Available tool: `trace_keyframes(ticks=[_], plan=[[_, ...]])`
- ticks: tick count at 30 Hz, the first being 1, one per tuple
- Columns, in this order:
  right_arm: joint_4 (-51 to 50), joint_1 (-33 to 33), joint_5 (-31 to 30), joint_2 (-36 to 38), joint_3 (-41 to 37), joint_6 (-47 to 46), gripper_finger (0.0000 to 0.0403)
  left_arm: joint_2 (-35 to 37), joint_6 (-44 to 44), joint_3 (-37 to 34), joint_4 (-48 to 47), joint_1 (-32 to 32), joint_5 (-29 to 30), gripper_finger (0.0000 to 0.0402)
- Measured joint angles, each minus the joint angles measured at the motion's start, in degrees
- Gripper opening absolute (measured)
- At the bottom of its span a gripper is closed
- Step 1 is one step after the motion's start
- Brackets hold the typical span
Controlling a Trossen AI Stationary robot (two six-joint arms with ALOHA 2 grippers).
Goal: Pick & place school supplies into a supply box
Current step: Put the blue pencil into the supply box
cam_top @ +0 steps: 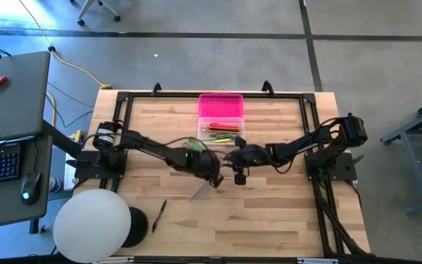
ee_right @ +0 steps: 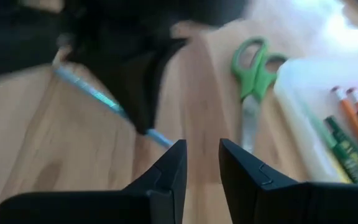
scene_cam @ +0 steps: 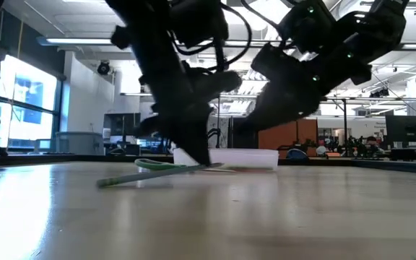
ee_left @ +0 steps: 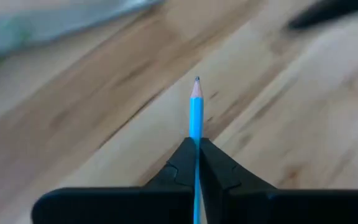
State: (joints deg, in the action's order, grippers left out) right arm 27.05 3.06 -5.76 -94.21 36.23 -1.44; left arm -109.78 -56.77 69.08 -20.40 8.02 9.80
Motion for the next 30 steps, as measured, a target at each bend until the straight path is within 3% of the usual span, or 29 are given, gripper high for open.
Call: trace_keyframes(ticks=[5,11,14,20,30], plan=[[-5.9,2.8,-0.1,0.0,0.0,0.0,0.0073,0.0,9.2,0.0,4.3,-3.6,-3.9,0.0034],[-8.7,5.7,-3.1,0.0,0.0,2.8,0.0073,0.1,14.0,0.0,4.8,-5.5,-6.5,0.0034],[-6.3,6.1,-2.9,0.0,0.0,6.3,0.0073,0.1,15.5,0.1,4.8,-5.4,-7.2,0.0034],[2.8,5.8,3.8,0.0,0.0,13.1,0.0073,3.9,14.2,2.1,-1.0,-5.4,-10.6,0.0031],[9.0,5.3,6.5,0.0,0.1,18.6,0.0073,13.1,2.6,5.4,-29.9,0.2,6.0,0.0036]])
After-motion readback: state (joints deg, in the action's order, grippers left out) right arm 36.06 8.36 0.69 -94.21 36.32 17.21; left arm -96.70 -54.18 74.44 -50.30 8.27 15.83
